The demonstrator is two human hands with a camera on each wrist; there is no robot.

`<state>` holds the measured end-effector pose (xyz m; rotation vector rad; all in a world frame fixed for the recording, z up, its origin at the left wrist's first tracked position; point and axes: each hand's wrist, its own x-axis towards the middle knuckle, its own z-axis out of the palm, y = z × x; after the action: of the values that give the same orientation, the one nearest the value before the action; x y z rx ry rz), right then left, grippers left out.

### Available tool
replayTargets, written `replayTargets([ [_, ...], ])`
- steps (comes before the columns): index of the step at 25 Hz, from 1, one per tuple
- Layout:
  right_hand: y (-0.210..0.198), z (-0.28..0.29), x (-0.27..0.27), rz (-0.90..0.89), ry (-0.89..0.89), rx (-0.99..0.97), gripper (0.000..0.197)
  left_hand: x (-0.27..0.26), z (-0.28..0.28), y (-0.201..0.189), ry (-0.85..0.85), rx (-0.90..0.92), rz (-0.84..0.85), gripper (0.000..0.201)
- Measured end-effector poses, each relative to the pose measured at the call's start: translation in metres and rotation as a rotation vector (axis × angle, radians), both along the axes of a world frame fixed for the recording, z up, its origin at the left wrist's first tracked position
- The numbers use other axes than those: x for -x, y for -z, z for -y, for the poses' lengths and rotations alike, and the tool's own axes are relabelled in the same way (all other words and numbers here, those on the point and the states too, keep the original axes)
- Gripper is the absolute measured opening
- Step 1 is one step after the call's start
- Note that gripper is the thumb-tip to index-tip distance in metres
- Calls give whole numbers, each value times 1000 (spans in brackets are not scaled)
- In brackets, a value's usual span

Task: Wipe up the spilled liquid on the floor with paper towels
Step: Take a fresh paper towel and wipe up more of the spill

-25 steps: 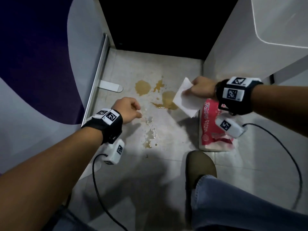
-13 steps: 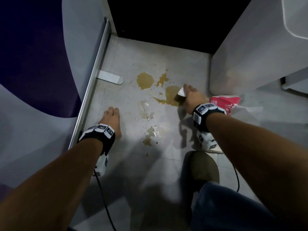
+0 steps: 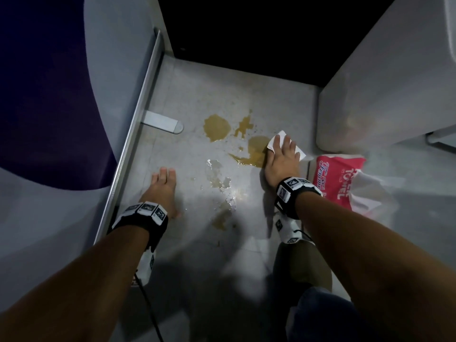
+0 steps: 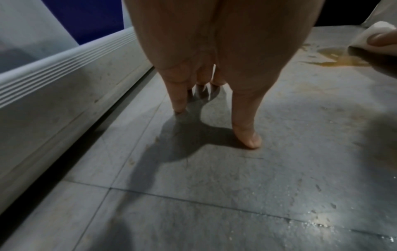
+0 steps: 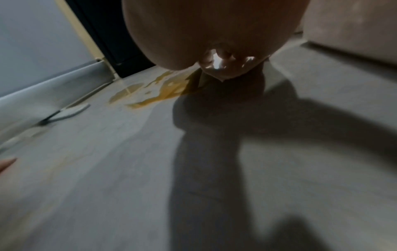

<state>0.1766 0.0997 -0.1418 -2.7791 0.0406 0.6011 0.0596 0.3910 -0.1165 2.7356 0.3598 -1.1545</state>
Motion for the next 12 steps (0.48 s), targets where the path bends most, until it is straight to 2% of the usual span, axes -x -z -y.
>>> replayTargets([
  [4,5,-22,-25,-1,56,-8,57,-1,-1,-2,-13,29,-6,130],
  [8,5,-38,-61,-44,36,-30,58,-1,-1,-6,-2,44,-3,124],
  [12,6,-56,-83,0,-1,-14,57,-1,0,-8,11,40,-13,125],
])
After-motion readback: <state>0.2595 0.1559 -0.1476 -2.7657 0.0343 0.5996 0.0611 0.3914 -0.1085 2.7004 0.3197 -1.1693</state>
